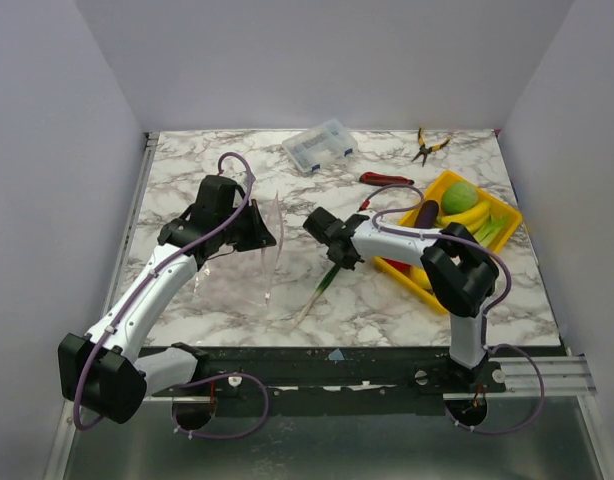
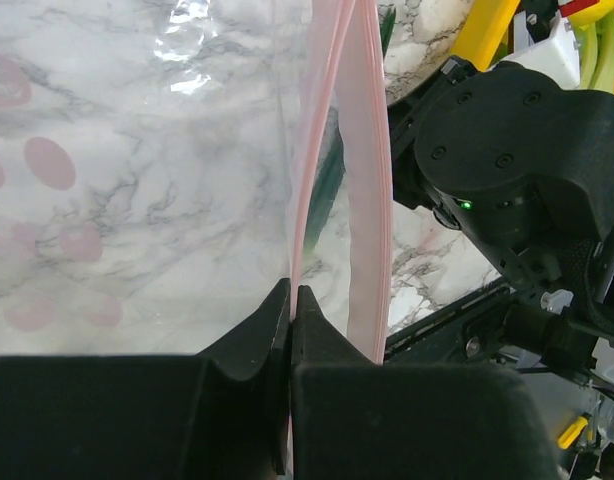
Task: Place the food in the zip-top bag and seal the zipper
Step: Pick up the fake vegetable at the center of the board, then place the fake vegetable in the zipper food storage bag, then adjust the zipper food storage bag at the center of the board.
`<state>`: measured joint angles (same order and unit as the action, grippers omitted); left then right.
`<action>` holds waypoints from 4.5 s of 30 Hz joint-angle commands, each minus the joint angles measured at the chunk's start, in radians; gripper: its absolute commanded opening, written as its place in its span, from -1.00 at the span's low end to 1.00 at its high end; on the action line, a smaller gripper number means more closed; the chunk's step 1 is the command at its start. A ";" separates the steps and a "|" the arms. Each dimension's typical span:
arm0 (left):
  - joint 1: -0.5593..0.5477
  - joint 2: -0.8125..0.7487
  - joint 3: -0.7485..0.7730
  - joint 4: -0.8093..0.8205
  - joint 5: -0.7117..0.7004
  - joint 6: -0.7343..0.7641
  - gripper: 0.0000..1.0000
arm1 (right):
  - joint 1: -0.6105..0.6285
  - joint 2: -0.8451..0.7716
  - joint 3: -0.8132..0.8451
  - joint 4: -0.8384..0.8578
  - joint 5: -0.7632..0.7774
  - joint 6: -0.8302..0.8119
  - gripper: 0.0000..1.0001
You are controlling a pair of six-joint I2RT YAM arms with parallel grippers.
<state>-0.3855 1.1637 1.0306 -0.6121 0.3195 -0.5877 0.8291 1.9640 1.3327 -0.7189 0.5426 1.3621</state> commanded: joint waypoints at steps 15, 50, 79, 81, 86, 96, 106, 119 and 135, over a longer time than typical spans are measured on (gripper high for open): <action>0.004 0.011 0.031 -0.014 0.056 0.012 -1.00 | -0.007 -0.703 -0.405 0.905 -0.258 -0.768 -0.99; 0.042 0.022 0.048 -0.003 0.250 -0.044 -1.00 | 0.100 -0.494 -0.291 1.765 -0.535 -1.027 -0.99; 0.135 -0.127 0.128 0.068 0.260 -0.245 -1.00 | 0.337 -0.539 -0.395 1.403 -0.152 -0.923 -0.85; 0.135 -0.131 0.130 0.075 0.258 -0.257 -1.00 | 0.337 -0.512 -0.293 1.188 -0.138 -0.882 -0.82; 0.136 -0.137 0.141 0.074 0.237 -0.268 -1.00 | 0.339 -0.471 -0.089 0.738 -0.081 -0.777 -0.40; 0.140 -0.127 0.147 0.059 0.180 -0.276 -1.00 | 0.339 -0.431 0.268 0.195 -0.114 -0.691 0.37; 0.147 -0.111 0.158 0.059 0.164 -0.287 -1.00 | 0.339 -0.496 0.260 0.126 -0.165 -0.582 0.41; 0.152 -0.097 0.166 0.054 0.172 -0.298 -1.00 | 0.355 -0.407 0.250 0.173 -0.180 -0.528 0.10; 0.152 -0.038 0.641 -0.523 -0.080 -0.218 -1.00 | 0.249 -0.280 0.715 -0.138 -0.485 -0.679 -0.99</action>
<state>-0.2390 1.1156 1.5280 -0.9112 0.3298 -0.8555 1.1202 1.6279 1.8488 -0.7086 0.2592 0.7788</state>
